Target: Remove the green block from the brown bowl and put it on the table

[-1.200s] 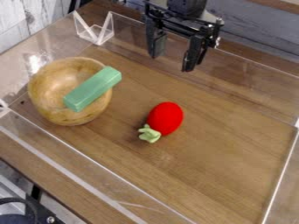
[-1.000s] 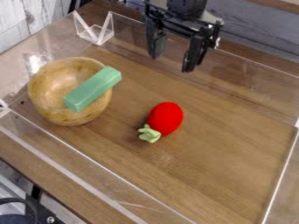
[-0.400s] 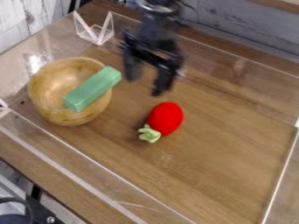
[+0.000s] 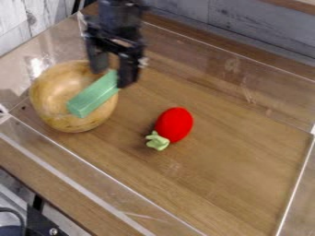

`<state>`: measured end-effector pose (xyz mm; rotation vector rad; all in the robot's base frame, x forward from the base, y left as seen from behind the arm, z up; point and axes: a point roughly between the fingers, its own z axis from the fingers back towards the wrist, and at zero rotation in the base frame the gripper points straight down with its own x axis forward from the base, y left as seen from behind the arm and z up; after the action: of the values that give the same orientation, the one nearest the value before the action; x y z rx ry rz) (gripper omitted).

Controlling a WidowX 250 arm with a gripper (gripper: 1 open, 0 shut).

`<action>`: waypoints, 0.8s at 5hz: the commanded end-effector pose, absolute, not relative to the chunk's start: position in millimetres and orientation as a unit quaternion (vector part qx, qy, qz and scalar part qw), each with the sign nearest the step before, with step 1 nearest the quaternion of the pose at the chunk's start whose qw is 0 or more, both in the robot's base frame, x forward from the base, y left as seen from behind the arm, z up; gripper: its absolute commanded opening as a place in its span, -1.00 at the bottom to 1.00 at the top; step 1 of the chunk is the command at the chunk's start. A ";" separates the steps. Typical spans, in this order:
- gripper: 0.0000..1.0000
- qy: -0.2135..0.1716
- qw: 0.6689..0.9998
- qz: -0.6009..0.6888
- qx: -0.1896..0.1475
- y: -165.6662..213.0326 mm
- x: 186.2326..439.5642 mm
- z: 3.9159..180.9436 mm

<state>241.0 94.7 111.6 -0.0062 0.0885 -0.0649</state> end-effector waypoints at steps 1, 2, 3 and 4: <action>1.00 0.015 1.000 -0.002 0.006 122.3 239.1 120.6; 1.00 0.007 1.000 0.014 -0.006 125.8 251.0 109.7; 1.00 0.001 1.000 0.025 -0.019 125.5 265.8 98.9; 1.00 0.001 0.999 0.031 -0.025 136.4 267.1 94.4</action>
<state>260.5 130.3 81.0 -0.0712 0.0518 0.0615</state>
